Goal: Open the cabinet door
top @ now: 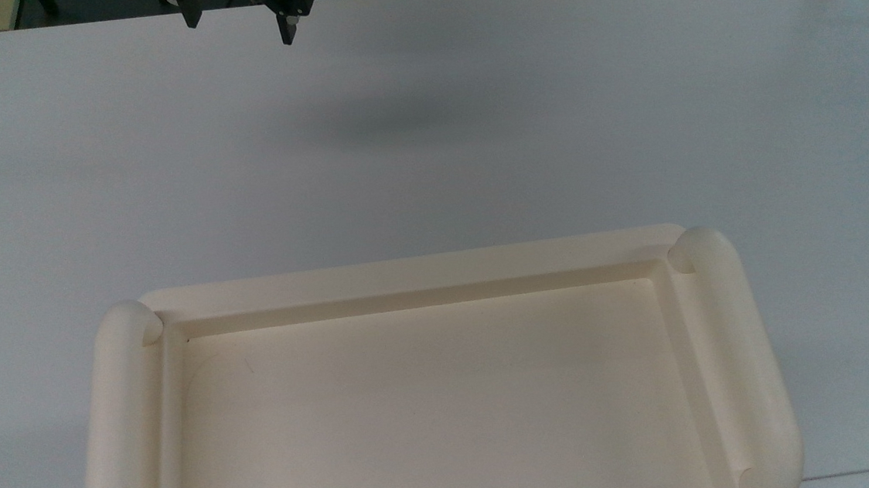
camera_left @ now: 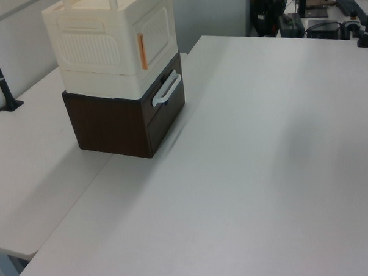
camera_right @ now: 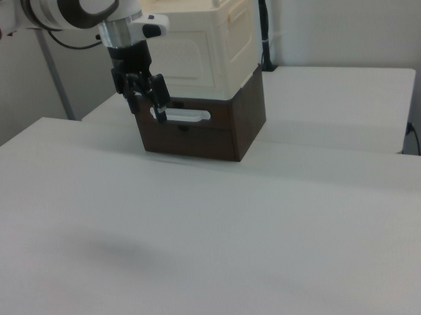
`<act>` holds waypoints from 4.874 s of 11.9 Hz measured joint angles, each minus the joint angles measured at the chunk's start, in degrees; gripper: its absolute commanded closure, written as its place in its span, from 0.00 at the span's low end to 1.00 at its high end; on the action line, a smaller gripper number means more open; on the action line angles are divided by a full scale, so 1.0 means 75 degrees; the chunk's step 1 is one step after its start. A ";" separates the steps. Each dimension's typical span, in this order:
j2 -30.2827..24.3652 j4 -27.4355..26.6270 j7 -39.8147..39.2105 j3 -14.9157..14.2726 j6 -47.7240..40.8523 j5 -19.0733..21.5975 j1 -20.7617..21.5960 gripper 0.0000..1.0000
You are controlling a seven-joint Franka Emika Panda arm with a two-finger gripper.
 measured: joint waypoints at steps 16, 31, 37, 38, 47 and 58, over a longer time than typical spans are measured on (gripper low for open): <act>0.0518 0.0113 -0.0678 -0.0446 0.2788 0.1008 0.2033 0.23; 0.3301 0.1662 0.1511 -0.1431 0.7921 -0.0694 0.3470 0.53; 0.3308 0.1698 0.1527 -0.1435 0.7926 -0.1267 0.3509 0.54; 0.3319 0.1702 0.1528 -0.1435 0.7962 -0.1332 0.3517 0.56; 0.3381 0.1713 0.1528 -0.1433 0.8165 -0.1621 0.3648 0.59; 0.3393 0.1707 0.1530 -0.1486 0.8525 -0.2078 0.3524 0.95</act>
